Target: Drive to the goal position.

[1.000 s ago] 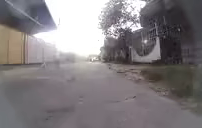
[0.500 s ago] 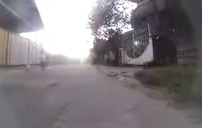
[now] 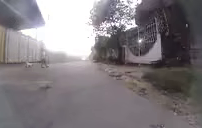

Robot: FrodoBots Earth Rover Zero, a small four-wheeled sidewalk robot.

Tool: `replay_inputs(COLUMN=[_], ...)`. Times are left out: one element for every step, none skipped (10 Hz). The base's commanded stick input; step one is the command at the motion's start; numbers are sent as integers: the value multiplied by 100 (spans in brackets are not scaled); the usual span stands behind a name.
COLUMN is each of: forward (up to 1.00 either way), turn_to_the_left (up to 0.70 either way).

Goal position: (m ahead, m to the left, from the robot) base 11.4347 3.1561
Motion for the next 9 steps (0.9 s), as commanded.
replay_inputs(forward=[100, 100, 100, 100, 100, 100, 100, 100, 100], turn_to_the_left=[0, 0, 0, 0, 0, 0, 0, 0, 0])
